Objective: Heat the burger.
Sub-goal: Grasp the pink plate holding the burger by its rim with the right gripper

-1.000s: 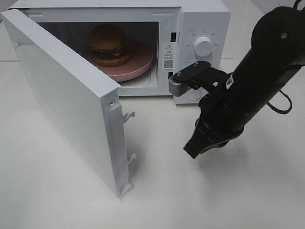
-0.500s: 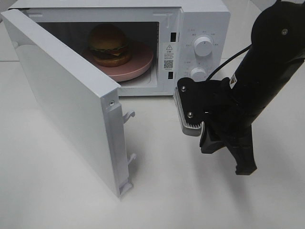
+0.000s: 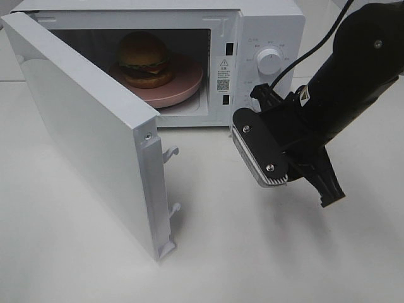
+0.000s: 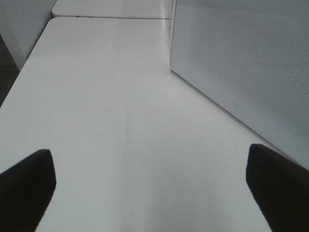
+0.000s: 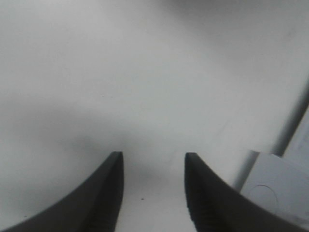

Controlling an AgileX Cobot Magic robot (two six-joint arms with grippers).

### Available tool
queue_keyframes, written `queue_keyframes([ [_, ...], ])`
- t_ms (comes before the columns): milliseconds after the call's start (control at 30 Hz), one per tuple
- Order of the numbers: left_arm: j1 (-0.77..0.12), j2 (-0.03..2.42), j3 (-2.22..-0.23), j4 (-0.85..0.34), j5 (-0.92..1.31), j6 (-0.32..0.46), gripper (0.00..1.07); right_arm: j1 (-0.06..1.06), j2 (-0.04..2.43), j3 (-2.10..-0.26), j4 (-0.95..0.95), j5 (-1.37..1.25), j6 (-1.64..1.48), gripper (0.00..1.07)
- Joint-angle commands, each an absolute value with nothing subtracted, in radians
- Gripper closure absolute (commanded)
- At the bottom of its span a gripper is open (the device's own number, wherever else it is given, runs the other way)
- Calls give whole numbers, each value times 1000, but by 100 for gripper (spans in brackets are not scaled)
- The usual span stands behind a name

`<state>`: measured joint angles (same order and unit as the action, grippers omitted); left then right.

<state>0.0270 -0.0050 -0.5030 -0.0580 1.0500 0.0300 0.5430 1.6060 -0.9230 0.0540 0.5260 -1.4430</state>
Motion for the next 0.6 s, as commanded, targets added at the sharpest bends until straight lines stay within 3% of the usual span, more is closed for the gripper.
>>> queue_keyframes([
  [33, 29, -24, -500, -62, 1037, 22, 6, 542, 1602, -926, 24, 442, -1455, 38],
  [100, 29, -24, -500, -62, 1037, 22, 6, 542, 1602, -926, 19, 432, -1455, 33],
  [133, 29, -24, -500, -62, 1037, 22, 6, 542, 1602, -930, 14, 429, -1454, 22],
  [200, 29, -24, -500, -62, 1037, 22, 6, 542, 1602, -942, 14, 415, -1450, 15],
  [600, 29, -24, -500, -62, 1037, 22, 6, 589, 1624, -1013, -55, 320, -1380, 16],
])
